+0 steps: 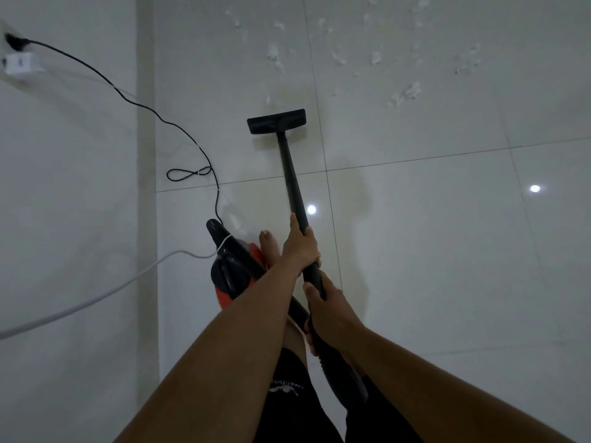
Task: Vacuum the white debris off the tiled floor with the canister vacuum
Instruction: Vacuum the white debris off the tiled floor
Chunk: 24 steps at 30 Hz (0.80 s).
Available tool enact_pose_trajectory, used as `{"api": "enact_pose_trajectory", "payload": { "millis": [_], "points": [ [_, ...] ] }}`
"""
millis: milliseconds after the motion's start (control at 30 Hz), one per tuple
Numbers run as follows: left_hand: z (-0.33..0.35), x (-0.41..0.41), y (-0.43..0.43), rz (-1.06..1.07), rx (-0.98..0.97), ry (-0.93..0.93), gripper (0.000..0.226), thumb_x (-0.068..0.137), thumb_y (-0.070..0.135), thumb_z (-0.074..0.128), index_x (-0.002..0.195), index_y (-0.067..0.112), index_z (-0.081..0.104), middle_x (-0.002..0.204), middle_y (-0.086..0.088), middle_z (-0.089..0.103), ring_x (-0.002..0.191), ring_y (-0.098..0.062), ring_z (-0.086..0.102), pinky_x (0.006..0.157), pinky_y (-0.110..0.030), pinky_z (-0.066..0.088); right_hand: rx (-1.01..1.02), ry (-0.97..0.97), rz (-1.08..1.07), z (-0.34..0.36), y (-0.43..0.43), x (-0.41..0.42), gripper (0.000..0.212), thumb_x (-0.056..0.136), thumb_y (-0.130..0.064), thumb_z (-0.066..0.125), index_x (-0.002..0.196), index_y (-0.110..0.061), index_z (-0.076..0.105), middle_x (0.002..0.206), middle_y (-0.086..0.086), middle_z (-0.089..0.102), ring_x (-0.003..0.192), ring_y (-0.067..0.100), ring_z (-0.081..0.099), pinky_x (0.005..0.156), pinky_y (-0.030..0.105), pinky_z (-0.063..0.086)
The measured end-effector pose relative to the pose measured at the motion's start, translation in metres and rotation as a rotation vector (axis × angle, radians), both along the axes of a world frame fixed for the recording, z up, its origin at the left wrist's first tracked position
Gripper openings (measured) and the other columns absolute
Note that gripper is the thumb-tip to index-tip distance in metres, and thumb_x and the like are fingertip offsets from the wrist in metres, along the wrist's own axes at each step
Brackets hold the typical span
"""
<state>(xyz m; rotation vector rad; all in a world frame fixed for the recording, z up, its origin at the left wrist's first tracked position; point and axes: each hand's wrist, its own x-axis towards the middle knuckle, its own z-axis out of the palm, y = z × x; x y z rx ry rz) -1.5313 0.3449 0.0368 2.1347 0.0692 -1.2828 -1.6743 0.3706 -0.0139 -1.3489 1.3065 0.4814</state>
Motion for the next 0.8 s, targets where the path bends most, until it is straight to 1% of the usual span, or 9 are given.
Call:
{"api": "enact_pose_trajectory", "payload": {
  "millis": [33,100,167,267,333,400,467,533,800],
  "points": [
    [-0.002,-0.004,0.0,0.018,-0.001,0.005,0.061,0.112,0.025,0.032,0.163,0.028,-0.001,0.083,0.011,0.03,0.062,-0.011,0.047,0.092,-0.043,0.055,0.001,-0.02,0.038,-0.003,0.0,0.001,0.095,0.053,-0.108,0.02,0.132,-0.059,0.043,0.125,0.018,0.067,0.111,0.05,0.066,0.093,0.073,0.05],
    [-0.011,-0.011,0.001,0.042,-0.006,0.008,0.063,0.111,0.023,0.035,0.163,0.027,-0.001,0.082,0.016,0.025,0.062,-0.017,0.051,0.09,-0.05,0.057,0.015,-0.03,0.01,-0.005,0.001,-0.005,0.098,0.052,-0.108,0.018,0.131,-0.057,0.045,0.123,0.016,0.068,0.11,0.047,0.067,0.093,0.07,0.052],
    [-0.026,-0.012,0.002,0.033,0.011,0.0,0.063,0.111,0.024,0.034,0.163,0.029,-0.002,0.082,0.016,0.028,0.061,-0.016,0.05,0.08,-0.045,0.06,-0.003,-0.006,0.025,-0.014,0.003,-0.011,0.099,0.052,-0.109,0.019,0.13,-0.055,0.048,0.125,0.016,0.067,0.112,0.047,0.067,0.094,0.068,0.053],
    [-0.039,-0.008,-0.002,0.024,-0.023,-0.012,0.063,0.111,0.029,0.031,0.162,0.035,-0.005,0.077,0.002,0.051,0.061,-0.016,0.055,0.066,-0.035,0.058,0.0,-0.008,0.054,-0.031,-0.003,-0.01,0.095,0.054,-0.109,0.022,0.132,-0.06,0.045,0.127,0.02,0.066,0.112,0.05,0.065,0.093,0.071,0.051],
    [-0.047,-0.007,-0.004,0.027,-0.043,-0.013,0.064,0.111,0.031,0.031,0.161,0.035,-0.008,0.079,-0.003,0.058,0.06,-0.017,0.058,0.059,-0.032,0.055,0.022,-0.044,0.097,-0.004,-0.014,-0.004,0.08,0.065,-0.104,0.026,0.133,-0.064,0.04,0.118,0.016,0.069,0.104,0.045,0.069,0.094,0.071,0.051],
    [-0.052,-0.009,-0.003,0.061,-0.057,0.003,0.065,0.11,0.031,0.032,0.16,0.038,-0.009,0.082,-0.01,0.062,0.058,-0.019,0.058,0.06,-0.034,0.056,0.089,-0.081,0.133,0.048,-0.021,0.001,0.061,0.087,-0.082,0.033,0.143,-0.06,0.032,0.102,0.004,0.068,0.09,0.028,0.067,0.095,0.058,0.055],
    [-0.054,-0.011,-0.003,0.086,-0.073,-0.001,0.065,0.11,0.033,0.032,0.16,0.041,-0.009,0.091,-0.019,0.064,0.059,-0.019,0.058,0.067,-0.04,0.06,0.171,-0.146,0.082,0.063,-0.028,-0.001,0.05,0.106,-0.056,0.036,0.155,-0.047,0.028,0.089,0.007,0.064,0.07,0.019,0.064,0.072,0.04,0.061],
    [-0.057,-0.009,-0.004,0.088,-0.088,-0.02,0.064,0.11,0.032,0.032,0.16,0.041,-0.008,0.095,-0.019,0.062,0.059,-0.019,0.057,0.07,-0.042,0.061,0.217,-0.187,0.023,0.069,-0.031,-0.003,0.047,0.11,-0.045,0.037,0.156,-0.043,0.028,0.08,0.013,0.063,0.057,0.018,0.061,0.055,0.032,0.059],
    [-0.066,-0.003,-0.009,0.085,-0.146,-0.028,0.063,0.11,0.03,0.032,0.161,0.041,-0.004,0.082,-0.008,0.053,0.059,-0.017,0.053,0.05,-0.028,0.051,0.23,-0.255,-0.074,0.059,-0.026,-0.001,0.044,0.11,-0.039,0.038,0.154,-0.038,0.033,0.075,0.015,0.061,0.056,0.024,0.059,0.06,0.04,0.057]
  ]
}}
